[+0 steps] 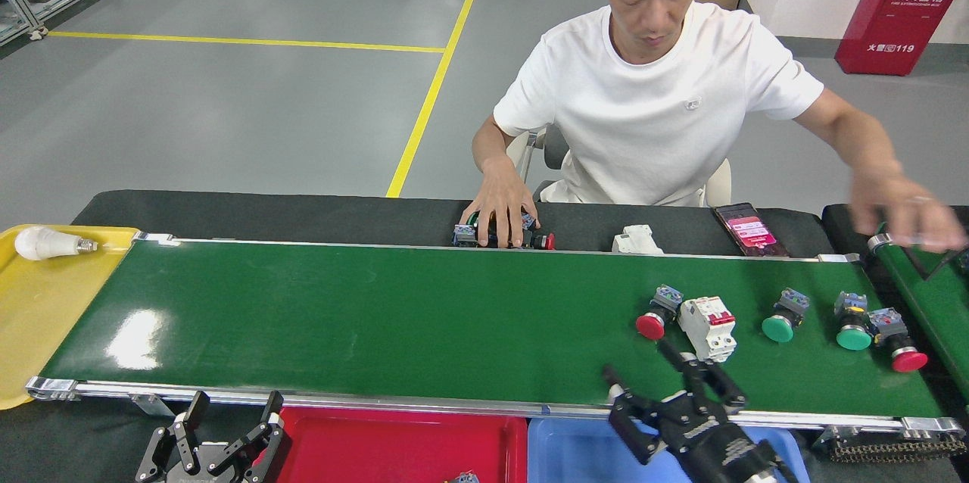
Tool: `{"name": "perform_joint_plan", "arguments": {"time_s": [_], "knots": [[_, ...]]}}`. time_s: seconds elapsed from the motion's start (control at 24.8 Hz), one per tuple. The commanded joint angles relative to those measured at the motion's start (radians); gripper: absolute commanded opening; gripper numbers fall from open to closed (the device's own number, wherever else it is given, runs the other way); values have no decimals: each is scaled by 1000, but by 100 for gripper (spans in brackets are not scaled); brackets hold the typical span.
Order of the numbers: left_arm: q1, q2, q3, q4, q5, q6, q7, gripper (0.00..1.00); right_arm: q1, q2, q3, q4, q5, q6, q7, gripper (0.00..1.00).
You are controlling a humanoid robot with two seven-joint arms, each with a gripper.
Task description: Pick switch part from conveyor to tray
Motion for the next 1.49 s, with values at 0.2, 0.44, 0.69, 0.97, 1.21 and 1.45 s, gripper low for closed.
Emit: {"name": "perform_joint_plan", "arguments": {"time_s": [0.2,0.44,0.69,0.97,1.21,1.45], "knots": [[-3,3,1,-11,-3,2,3,100,173,-6,-84,-15,0,46,-203,95],[-12,5,0,-10,-4,0,3,100,78,2,-73,-10,12,81,-117,95],[-14,8,0,-10,-4,0,2,100,-116,-1,133,99,36,193,4,90],[-15,5,-7,-10,-6,0,2,100,-281,-5,357,283,50,420,31,80],[-12,14,-34,-13,-6,-2,2,100,-307,-24,398,310,35,383,47,12],[-31,46,-132,-13,-7,-37,2,100,-298,-24,396,254,-4,320,47,10]]}}
